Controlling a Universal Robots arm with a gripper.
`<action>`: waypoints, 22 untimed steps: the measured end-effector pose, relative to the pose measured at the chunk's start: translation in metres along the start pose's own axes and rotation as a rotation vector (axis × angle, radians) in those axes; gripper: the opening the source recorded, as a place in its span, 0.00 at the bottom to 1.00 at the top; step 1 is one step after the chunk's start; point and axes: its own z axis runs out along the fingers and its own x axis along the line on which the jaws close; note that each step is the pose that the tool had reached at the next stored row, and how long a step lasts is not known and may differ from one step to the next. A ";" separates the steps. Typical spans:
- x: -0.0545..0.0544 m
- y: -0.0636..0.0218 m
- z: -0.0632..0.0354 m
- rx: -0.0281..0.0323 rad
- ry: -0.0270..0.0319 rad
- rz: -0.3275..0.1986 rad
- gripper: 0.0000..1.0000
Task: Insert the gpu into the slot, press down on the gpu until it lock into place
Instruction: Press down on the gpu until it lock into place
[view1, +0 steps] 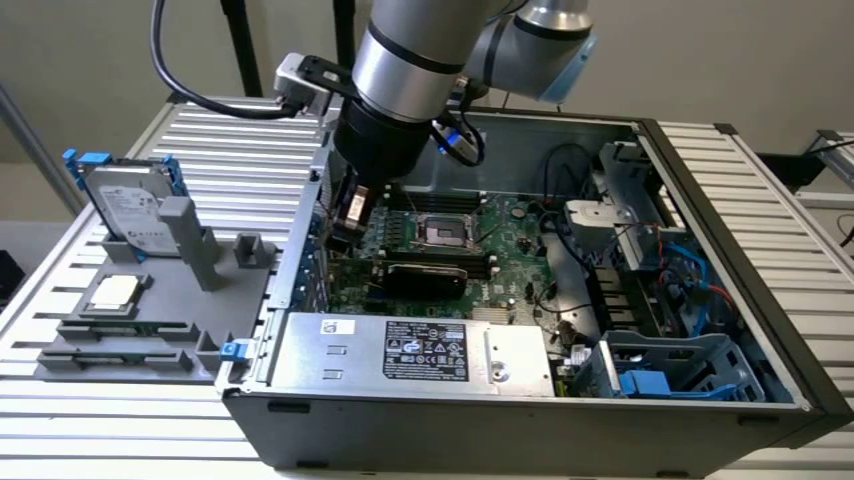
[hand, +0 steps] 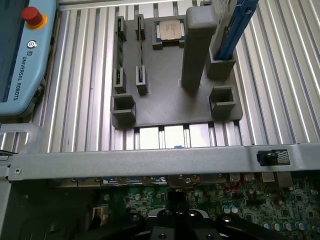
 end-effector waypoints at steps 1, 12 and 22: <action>0.000 0.0000 0.0000 -0.0015 -0.0013 0.004 0.11; 0.000 0.0000 0.0000 -0.0126 -0.0065 0.036 0.11; 0.001 -0.0010 0.0010 -0.0129 -0.0008 0.066 0.11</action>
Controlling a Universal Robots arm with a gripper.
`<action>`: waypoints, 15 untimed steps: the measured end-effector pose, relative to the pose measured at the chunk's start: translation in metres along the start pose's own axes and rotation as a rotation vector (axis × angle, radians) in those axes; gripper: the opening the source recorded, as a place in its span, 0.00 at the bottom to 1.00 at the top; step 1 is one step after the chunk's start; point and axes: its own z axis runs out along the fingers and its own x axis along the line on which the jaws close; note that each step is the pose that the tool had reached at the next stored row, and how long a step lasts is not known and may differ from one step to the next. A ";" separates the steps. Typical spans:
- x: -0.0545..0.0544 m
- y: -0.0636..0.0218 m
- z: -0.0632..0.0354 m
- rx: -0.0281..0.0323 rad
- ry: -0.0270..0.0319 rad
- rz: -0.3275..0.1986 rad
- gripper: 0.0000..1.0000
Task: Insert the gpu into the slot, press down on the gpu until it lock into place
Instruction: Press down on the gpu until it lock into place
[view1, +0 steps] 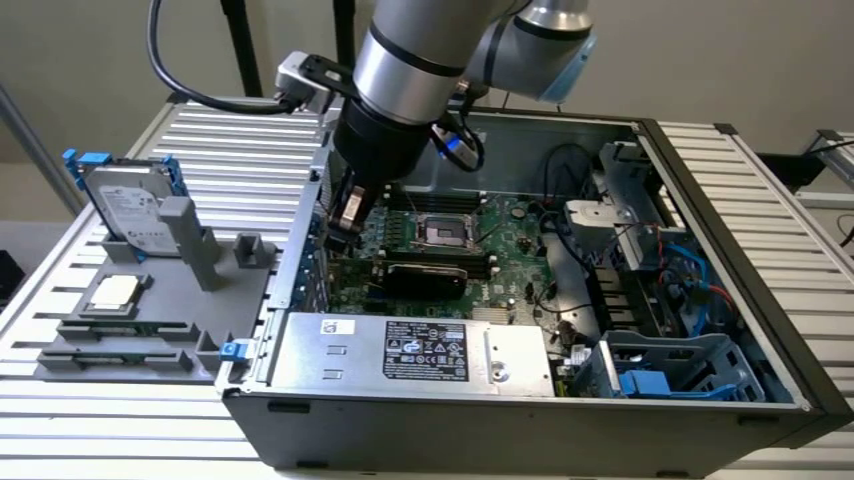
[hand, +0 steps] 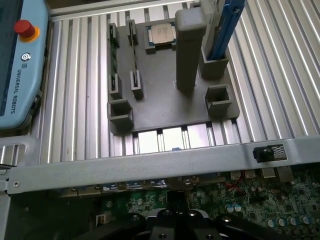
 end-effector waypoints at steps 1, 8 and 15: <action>0.000 -0.0002 0.0005 -0.0004 -0.0015 0.004 0.11; 0.000 -0.0007 0.0022 -0.0027 -0.0095 0.028 0.11; 0.000 -0.0003 0.0011 -0.0050 -0.0132 0.040 0.11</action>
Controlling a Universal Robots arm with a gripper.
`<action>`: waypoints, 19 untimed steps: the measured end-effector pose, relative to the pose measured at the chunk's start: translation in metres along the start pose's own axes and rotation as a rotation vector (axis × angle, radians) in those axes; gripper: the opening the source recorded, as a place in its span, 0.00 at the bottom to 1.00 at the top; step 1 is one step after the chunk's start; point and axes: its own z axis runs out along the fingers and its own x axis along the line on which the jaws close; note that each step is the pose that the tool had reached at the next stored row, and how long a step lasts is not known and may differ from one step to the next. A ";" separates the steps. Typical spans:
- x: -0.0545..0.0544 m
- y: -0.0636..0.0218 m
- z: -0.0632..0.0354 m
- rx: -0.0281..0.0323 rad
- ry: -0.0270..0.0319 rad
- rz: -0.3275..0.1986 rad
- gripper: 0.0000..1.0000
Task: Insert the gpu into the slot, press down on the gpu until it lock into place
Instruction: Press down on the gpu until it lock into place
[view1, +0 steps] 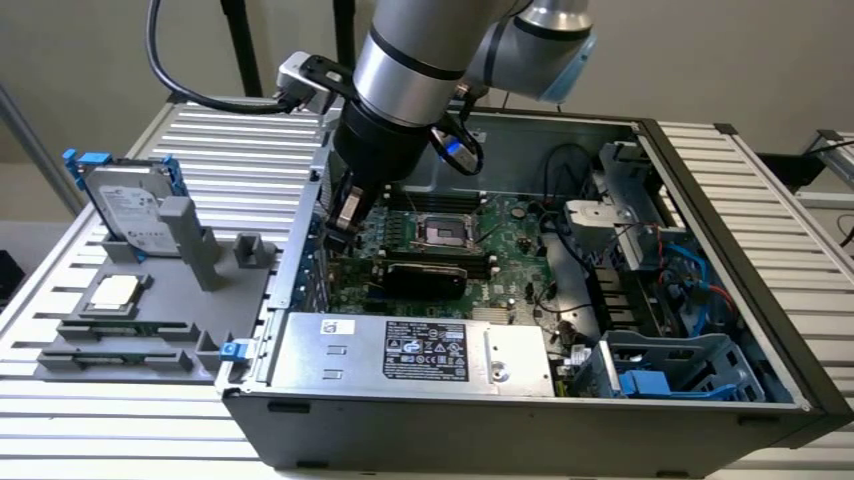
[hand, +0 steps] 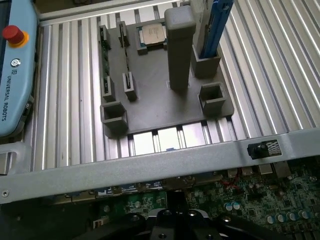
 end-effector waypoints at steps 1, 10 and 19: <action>0.000 0.0002 -0.0007 -0.0001 0.0000 0.000 0.11; -0.001 0.0007 -0.0016 0.0000 -0.0001 0.000 0.11; -0.003 0.0016 -0.0008 -0.0012 0.0001 0.000 0.11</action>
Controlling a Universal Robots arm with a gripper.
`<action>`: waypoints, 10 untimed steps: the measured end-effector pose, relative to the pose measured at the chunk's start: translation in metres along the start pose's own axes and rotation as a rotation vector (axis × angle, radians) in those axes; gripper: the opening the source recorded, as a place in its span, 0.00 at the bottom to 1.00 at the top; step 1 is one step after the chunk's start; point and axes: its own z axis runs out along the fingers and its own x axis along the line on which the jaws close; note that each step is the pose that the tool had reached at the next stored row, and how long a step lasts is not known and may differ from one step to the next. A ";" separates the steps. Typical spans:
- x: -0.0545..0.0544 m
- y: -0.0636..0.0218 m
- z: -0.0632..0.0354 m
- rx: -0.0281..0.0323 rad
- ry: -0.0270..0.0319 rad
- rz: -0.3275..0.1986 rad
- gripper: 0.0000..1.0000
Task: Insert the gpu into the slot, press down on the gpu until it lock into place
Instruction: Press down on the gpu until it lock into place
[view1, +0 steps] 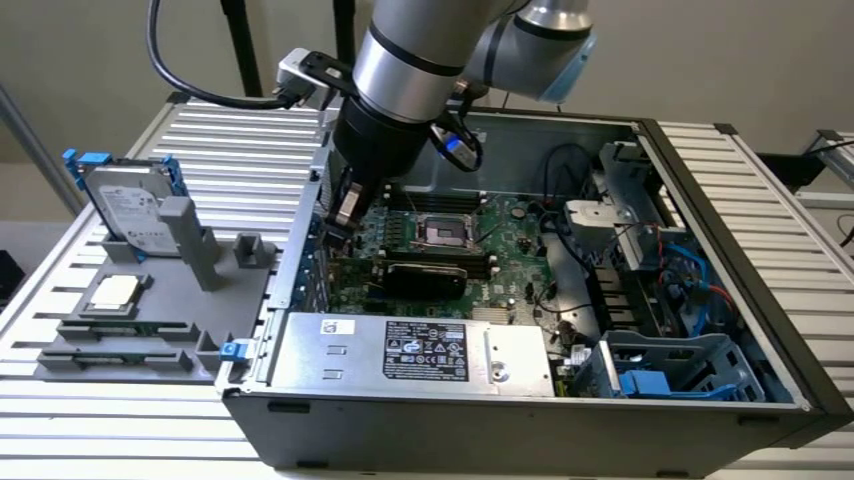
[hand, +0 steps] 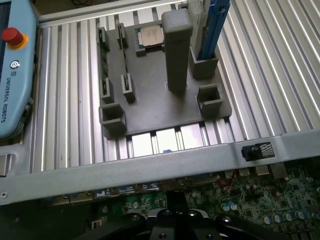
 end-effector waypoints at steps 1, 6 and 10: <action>0.000 0.0001 0.0001 -0.0008 0.0002 0.000 0.11; 0.000 0.0004 0.0003 -0.0072 0.0013 0.000 0.11; -0.001 0.0005 0.0003 -0.0111 0.0020 0.000 0.11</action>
